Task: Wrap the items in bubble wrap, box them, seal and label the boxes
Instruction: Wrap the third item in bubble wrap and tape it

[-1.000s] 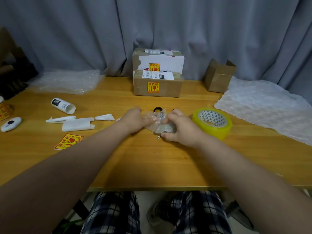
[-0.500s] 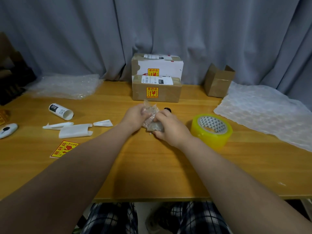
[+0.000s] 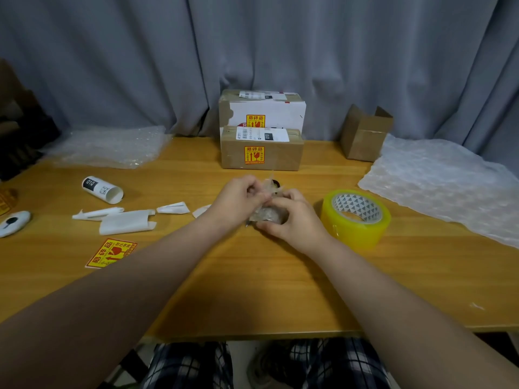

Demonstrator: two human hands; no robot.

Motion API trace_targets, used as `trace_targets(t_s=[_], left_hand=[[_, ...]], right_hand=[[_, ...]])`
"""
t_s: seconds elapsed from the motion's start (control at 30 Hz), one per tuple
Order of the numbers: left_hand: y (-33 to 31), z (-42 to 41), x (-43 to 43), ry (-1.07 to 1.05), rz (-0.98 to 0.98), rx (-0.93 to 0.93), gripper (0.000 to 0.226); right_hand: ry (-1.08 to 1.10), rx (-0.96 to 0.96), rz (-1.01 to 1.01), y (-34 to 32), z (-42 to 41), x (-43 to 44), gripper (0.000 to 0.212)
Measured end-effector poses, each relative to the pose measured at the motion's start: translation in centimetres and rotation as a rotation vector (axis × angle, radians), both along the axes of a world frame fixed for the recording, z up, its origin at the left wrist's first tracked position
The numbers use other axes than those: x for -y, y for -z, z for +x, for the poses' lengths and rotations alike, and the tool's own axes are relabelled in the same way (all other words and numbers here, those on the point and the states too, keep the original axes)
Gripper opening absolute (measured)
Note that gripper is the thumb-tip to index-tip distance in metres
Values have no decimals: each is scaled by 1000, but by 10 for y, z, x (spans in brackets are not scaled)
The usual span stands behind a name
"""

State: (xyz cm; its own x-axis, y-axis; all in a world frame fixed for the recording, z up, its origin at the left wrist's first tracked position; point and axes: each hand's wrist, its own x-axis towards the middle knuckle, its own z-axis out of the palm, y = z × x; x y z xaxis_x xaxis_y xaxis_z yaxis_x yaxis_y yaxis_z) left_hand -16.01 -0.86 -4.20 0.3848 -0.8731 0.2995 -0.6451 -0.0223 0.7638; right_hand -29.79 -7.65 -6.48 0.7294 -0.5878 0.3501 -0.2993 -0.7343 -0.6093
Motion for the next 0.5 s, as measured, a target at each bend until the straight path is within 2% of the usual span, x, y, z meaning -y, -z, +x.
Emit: trace_targets(t_s=[0.1,0.17,0.23,0.3,0.43,0.5], left_hand=[[0,-4,-5,55,0,-70,8],[-1,-5,-9,78,1,-137,12],[-2,-7,-10,89,6,-137,14],[-1,-10,-10,91,21,-85,10],[4,-13,-11,169,33,115,14],[3,-10,-15,207,68,182,22]], right_hand=[[-62,-55,67,-2,-3,0,42],[-82,-49,63,-2,-5,2,45],[-56,12,165,-1,-8,4,54],[-8,106,327,1,-10,5,69],[18,93,269,3,-11,8,112],[13,61,236,2,-9,8,108]])
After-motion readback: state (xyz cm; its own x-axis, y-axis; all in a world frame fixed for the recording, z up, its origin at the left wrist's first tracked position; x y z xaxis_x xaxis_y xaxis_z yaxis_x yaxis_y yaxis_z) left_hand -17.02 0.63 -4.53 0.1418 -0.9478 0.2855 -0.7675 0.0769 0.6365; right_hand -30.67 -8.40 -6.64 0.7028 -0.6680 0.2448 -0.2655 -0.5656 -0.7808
